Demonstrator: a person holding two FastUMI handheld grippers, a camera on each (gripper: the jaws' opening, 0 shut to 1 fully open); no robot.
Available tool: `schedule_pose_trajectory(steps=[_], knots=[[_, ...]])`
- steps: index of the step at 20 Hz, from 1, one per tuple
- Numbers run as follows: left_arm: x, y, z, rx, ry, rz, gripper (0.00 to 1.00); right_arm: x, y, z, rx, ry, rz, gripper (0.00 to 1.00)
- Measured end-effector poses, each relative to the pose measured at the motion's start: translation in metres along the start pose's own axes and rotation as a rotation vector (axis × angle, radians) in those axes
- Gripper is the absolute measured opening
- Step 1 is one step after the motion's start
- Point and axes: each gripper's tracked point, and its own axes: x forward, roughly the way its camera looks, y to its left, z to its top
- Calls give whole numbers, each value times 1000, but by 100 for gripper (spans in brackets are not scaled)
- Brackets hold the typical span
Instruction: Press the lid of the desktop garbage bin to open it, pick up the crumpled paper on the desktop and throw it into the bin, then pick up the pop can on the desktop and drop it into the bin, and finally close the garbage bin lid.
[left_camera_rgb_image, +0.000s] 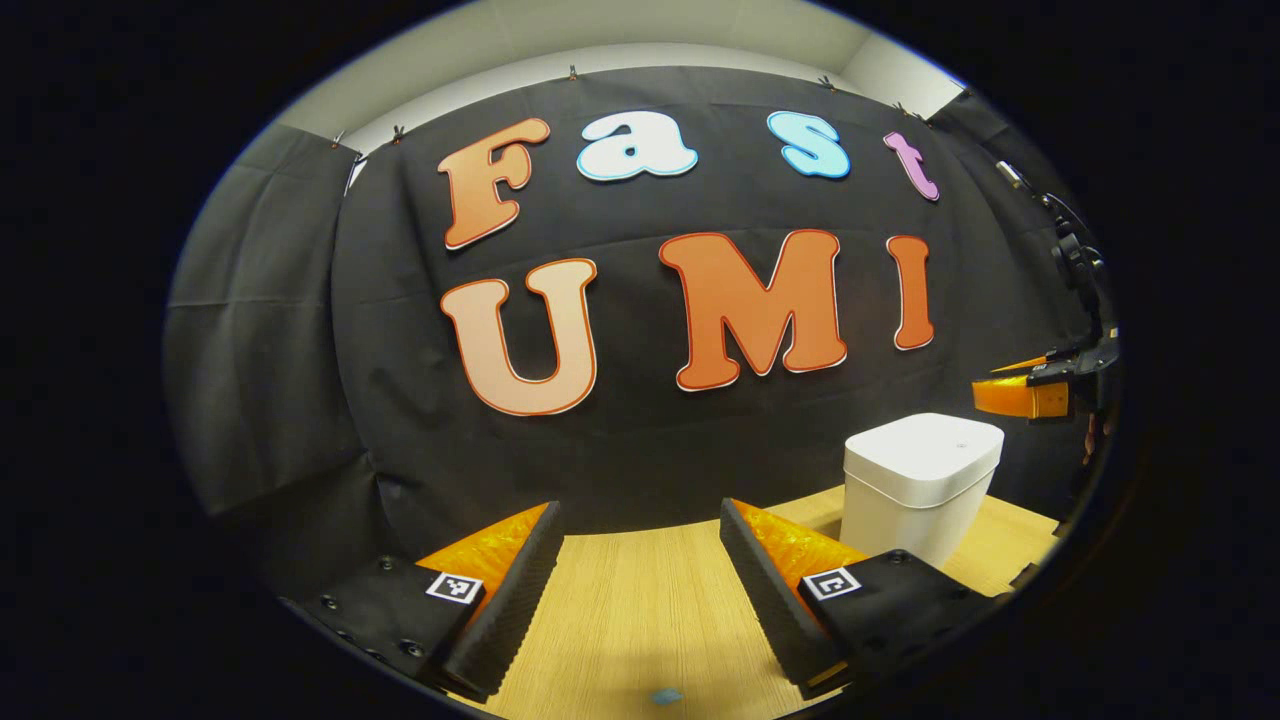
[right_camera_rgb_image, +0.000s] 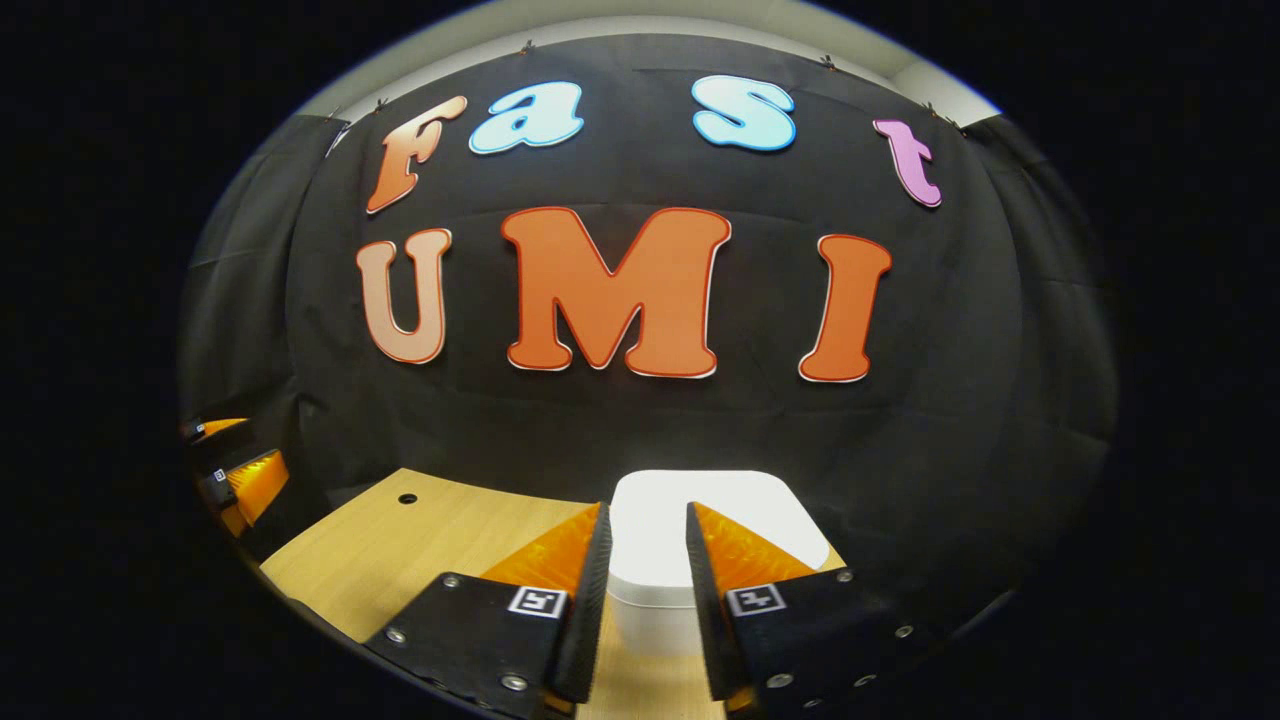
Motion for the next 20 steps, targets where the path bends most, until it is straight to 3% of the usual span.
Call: schedule_pose_trajectory(steps=[1, 2, 6, 10, 20], knots=[[-1, 0, 0, 0, 2, 1, 100, 2, -7, -1, 4, 3, -15, 33], [-1, -3, -1, 0, 5, 1, 100, 5, -13, -1, 9, 8, -22, 26], [-2, -10, -2, 6, 20, 4, 100, 13, -27, -9, 46, 29, -27, 7], [-5, -16, -8, 18, 41, 14, 100, 21, -27, -15, 33, 32, 15, 1], [-7, -34, -34, 21, 137, 42, 100, 67, -42, -42, 22, 84, 39, 1]])
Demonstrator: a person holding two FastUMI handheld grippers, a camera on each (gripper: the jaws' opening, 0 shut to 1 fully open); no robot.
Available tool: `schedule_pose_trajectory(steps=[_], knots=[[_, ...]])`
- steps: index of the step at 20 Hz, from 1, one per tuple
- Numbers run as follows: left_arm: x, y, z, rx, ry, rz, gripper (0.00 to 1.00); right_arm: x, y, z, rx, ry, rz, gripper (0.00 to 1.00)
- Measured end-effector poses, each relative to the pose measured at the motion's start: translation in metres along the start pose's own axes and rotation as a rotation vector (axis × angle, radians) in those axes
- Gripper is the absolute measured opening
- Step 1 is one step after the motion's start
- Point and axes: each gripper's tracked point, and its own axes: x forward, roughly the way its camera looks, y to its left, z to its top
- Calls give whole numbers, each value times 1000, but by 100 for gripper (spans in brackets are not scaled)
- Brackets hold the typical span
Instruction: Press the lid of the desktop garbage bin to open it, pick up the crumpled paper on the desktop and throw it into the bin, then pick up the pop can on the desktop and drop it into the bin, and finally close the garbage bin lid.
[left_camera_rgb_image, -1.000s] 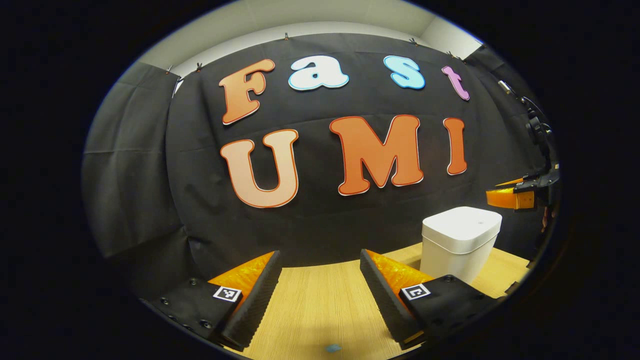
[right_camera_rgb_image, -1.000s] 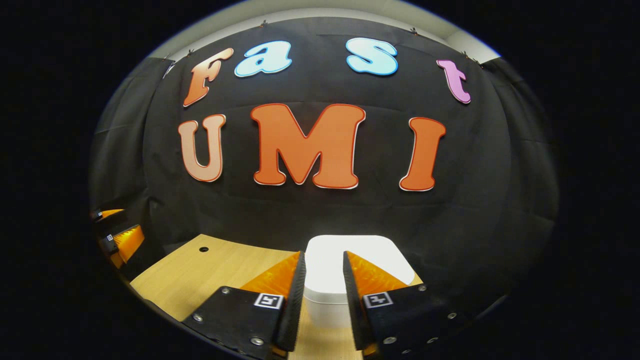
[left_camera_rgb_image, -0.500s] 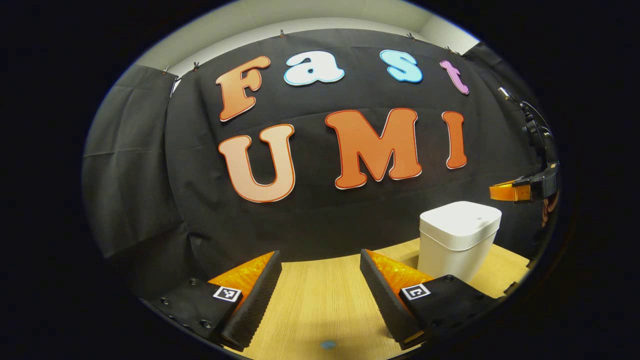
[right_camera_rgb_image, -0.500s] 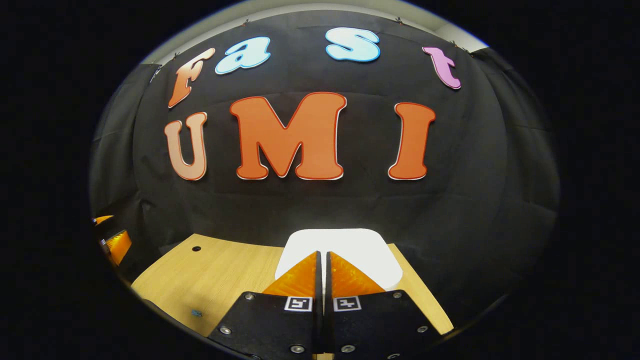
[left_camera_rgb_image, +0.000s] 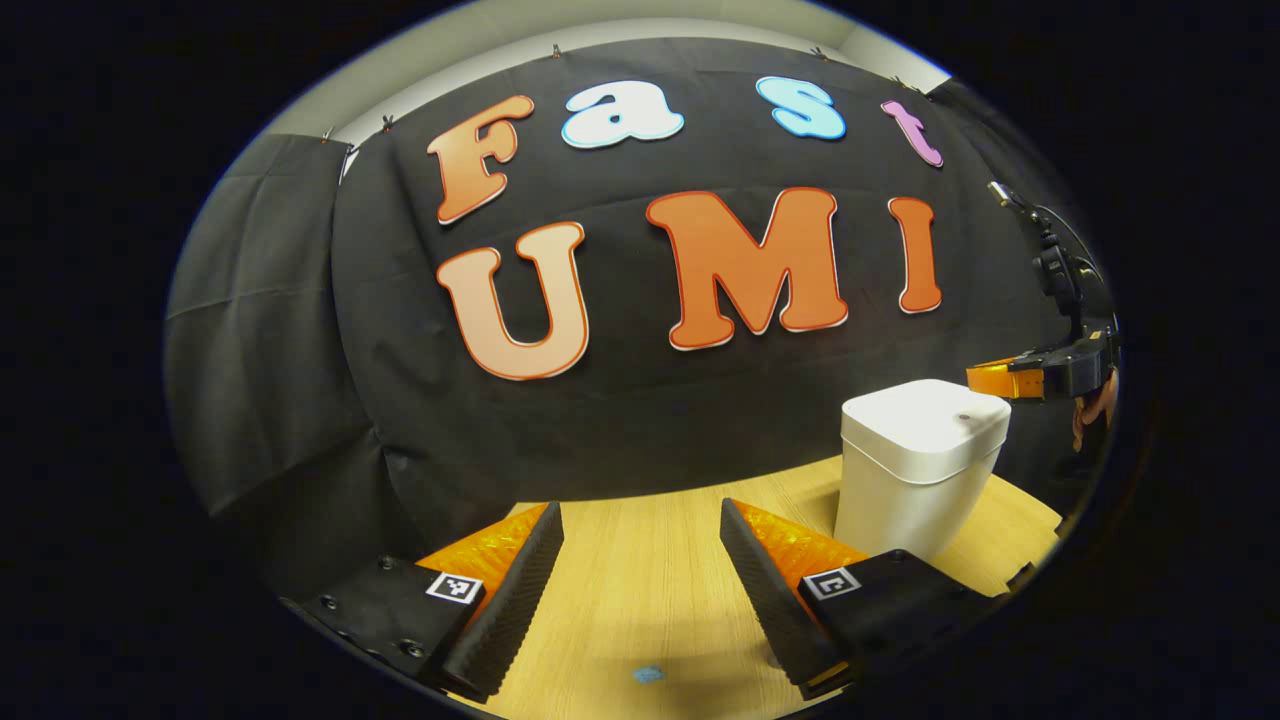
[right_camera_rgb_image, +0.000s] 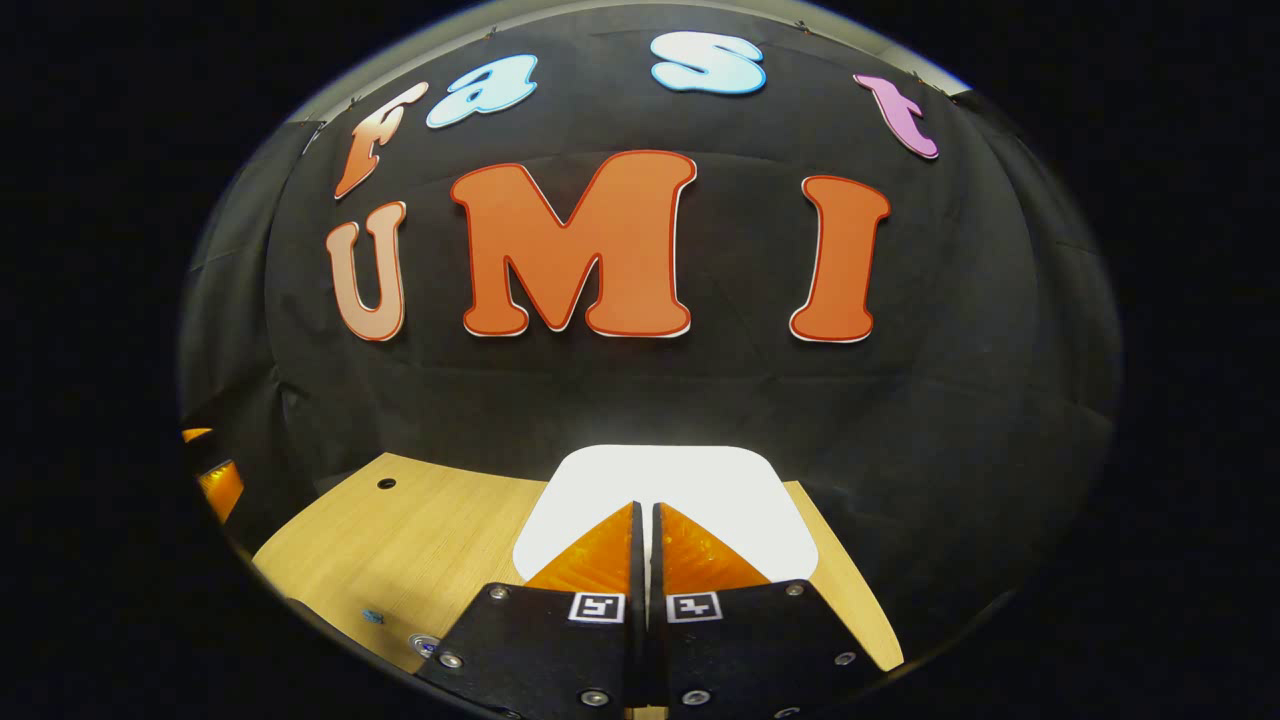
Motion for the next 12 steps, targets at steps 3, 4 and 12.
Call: schedule_pose_trajectory(steps=[3, 4, 12], knots=[[0, -6, -1, 9, 16, 12, 100, 10, -1, -19, -10, 46, 29, 1], [-1, -6, -1, 13, 17, 19, 100, 12, -2, -28, -9, 72, 35, 1], [0, -31, -12, 1, 50, 51, 100, 17, -3, -39, 14, 126, 71, 1]])
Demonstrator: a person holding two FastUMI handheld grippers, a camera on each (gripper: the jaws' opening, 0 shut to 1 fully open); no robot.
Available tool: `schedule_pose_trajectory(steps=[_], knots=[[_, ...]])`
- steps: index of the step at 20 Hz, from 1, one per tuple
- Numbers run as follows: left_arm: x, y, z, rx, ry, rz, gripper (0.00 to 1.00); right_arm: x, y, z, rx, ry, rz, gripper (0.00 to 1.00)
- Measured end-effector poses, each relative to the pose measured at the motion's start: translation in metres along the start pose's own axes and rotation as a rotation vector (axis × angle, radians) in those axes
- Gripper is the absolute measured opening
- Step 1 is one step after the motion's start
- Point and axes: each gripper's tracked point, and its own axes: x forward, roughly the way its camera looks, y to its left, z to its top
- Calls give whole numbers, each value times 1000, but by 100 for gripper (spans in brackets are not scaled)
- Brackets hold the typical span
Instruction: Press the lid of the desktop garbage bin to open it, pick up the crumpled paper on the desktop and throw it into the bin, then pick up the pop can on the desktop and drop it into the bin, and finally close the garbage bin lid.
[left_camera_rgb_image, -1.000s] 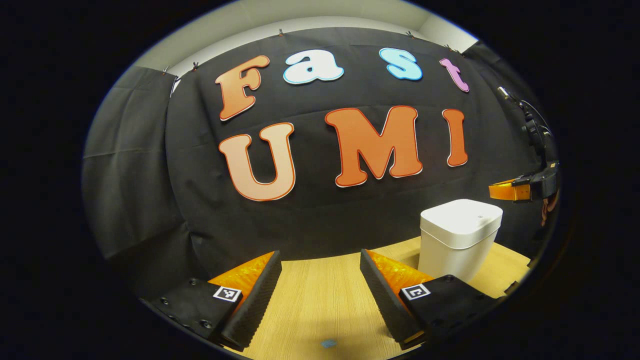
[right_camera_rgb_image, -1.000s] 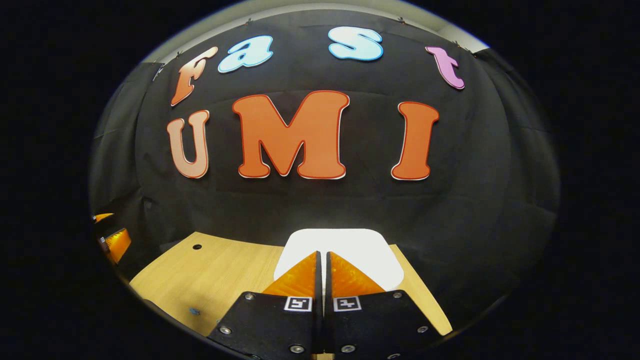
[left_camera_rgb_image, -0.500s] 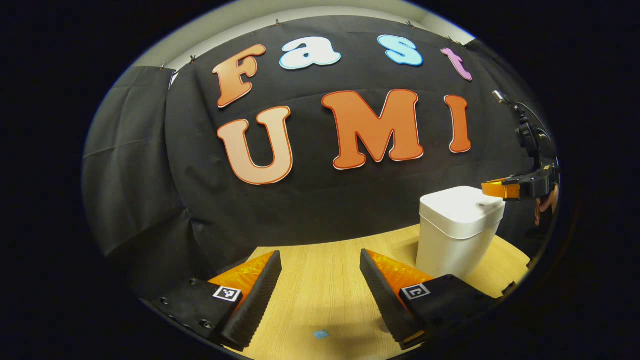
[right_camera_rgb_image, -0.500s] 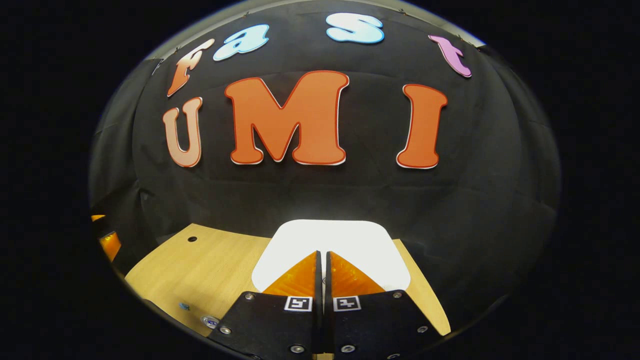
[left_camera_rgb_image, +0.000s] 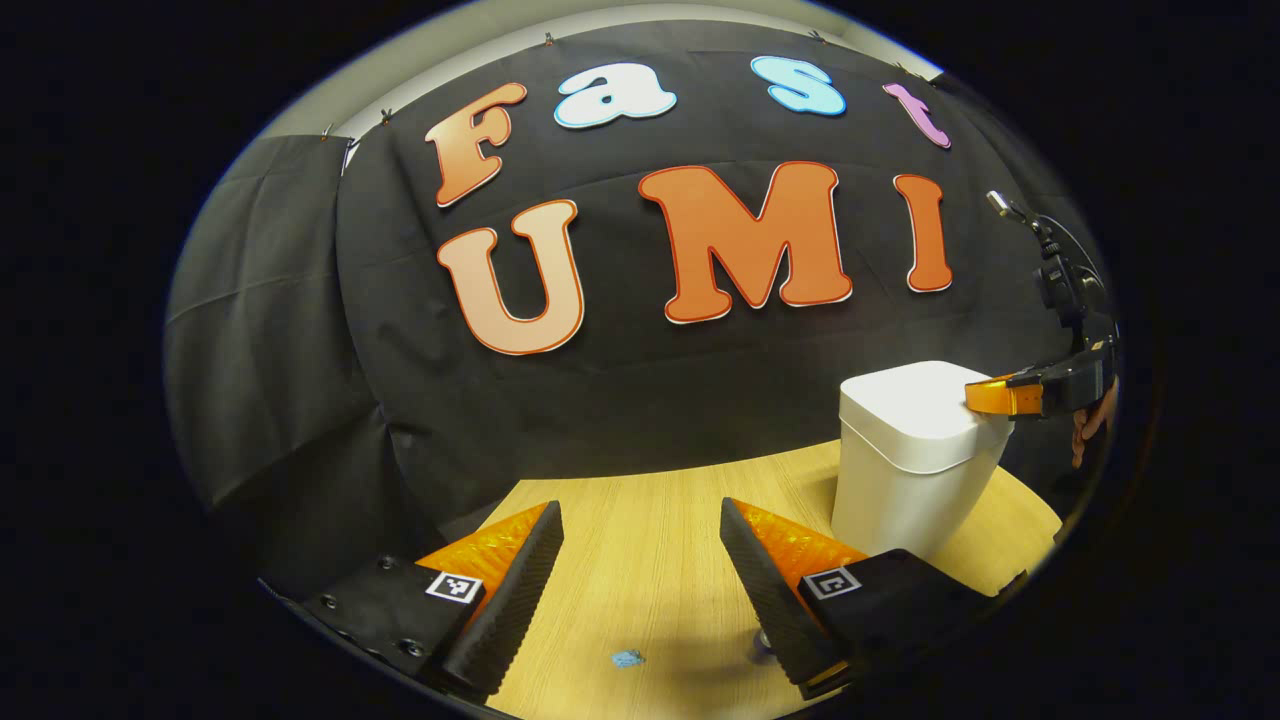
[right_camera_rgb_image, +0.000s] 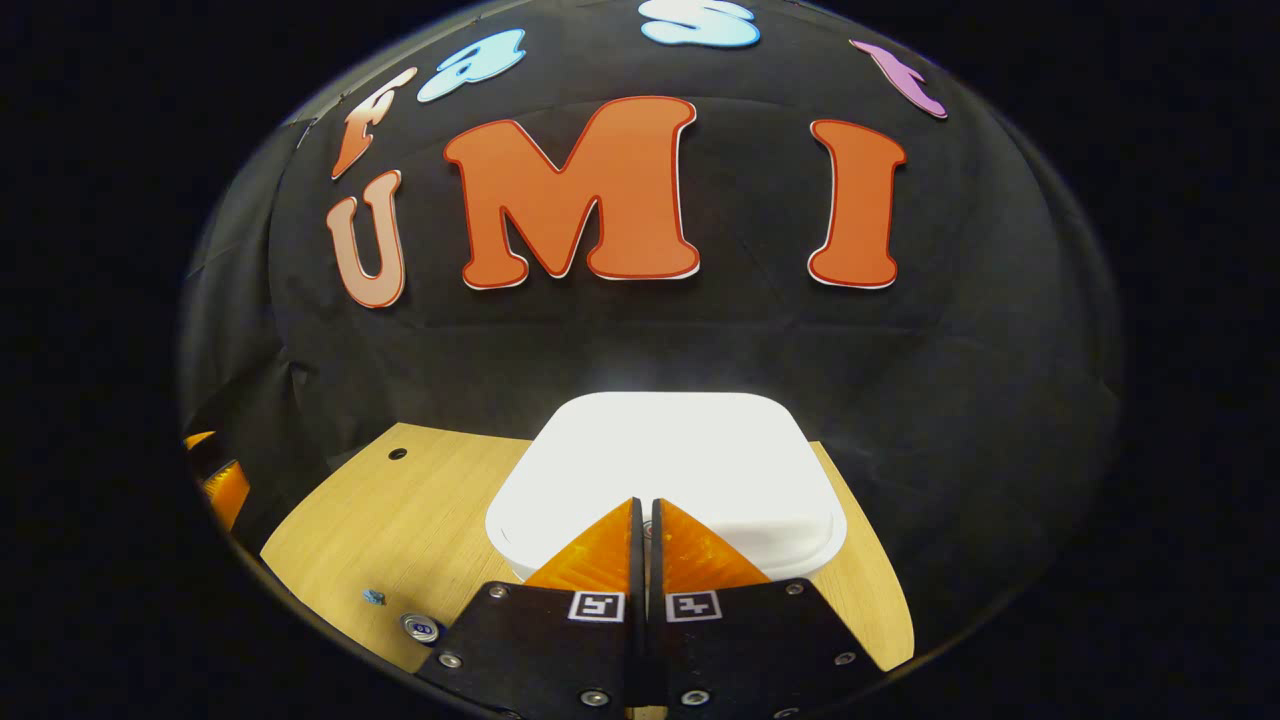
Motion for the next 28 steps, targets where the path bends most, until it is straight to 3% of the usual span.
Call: schedule_pose_trajectory(steps=[9, 10, 17, 28], knots=[[1, -15, 12, 9, -44, -40, 96, -5, 6, 11, 36, -11, 63, 0], [5, -15, 14, 7, -50, -48, 100, -7, 6, 12, 43, -16, 60, 1], [19, 6, 28, -10, -106, -93, 100, -43, 24, 47, -2, -145, 26, 1], [40, 45, 7, -48, -84, -145, 100, -59, 82, 11, -6, -137, 22, 3]])
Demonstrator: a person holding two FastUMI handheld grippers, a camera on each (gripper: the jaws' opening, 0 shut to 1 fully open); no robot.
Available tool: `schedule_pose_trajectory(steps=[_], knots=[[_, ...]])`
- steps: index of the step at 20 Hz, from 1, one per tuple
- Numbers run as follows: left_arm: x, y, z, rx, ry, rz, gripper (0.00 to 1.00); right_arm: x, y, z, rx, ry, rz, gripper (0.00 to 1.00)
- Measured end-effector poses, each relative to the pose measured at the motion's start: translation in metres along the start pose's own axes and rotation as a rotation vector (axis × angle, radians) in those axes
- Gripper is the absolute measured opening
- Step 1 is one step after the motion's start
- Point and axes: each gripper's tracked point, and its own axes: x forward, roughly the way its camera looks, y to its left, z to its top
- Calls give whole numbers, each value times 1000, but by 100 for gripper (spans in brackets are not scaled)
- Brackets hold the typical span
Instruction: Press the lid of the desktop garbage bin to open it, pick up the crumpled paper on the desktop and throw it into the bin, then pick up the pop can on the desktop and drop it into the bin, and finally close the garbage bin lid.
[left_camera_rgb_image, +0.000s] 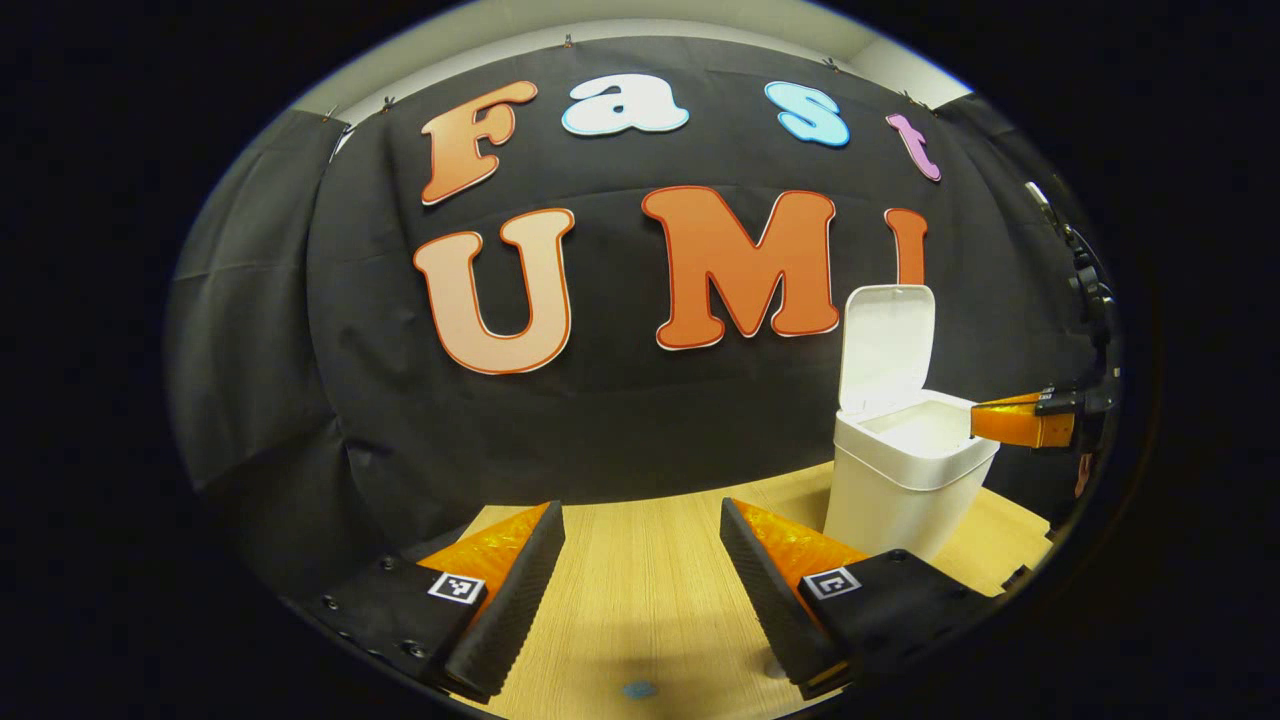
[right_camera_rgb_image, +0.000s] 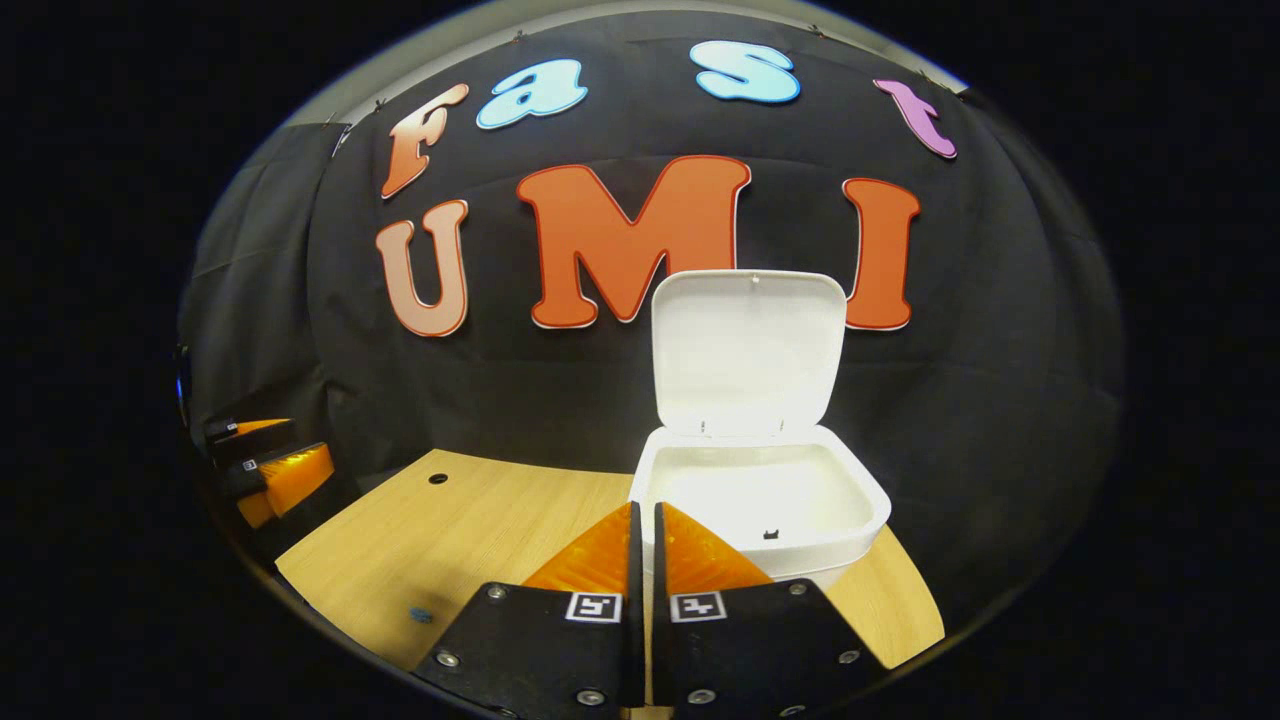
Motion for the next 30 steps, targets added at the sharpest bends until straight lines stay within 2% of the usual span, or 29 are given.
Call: schedule_pose_trajectory(steps=[1, 2, 3, 4, 5, 6, 8, 11, 16, 19, 24, 27, 28, 30], knots=[[2, 4, -2, 0, 4, -2, 99, -1, 3, -2, -1, 1, -3, 8], [1, 6, -6, 2, 11, -6, 99, -3, 10, -5, -4, 1, 8, 19], [1, 8, -11, 4, 20, -10, 100, -3, 18, -8, -10, 5, 19, 24], [3, 9, -17, 3, 34, -17, 100, -3, 24, -11, -16, 3, 29, 37], [4, 8, -25, -5, 52, -31, 100, -4, 30, -13, -21, 3, 38, 43], [3, 4, -33, -13, 73, -53, 100, -4, 36, -18, -24, 10, 44, 58], [3, 2, -48, -7, 112, -73, 99, -4, 45, -30, -29, 37, 55, 73], [5, 1, -64, -22, 162, -102, 99, -4, 57, -44, -32, 68, 71, 76], [5, 7, -109, -72, 262, -108, 100, -7, 70, -64, -47, 103, 94, 90], [0, 8, -144, -47, 347, -127, 98, -7, 76, -82, -50, 138, 102, 97], [-13, 2, -196, -38, 477, -164, 100, -8, 86, -108, -61, 203, 121, 97], [-20, 6, -221, -58, 554, -173, 100, -10, 92, -121, -67, 233, 130, 97], [-24, 5, -233, -76, 587, -175, 97, -11, 94, -126, -68, 245, 135, 98], [-30, 7, -250, -104, 641, -170, 100, -13, 97, -134, -68, 263, 139, 98]])
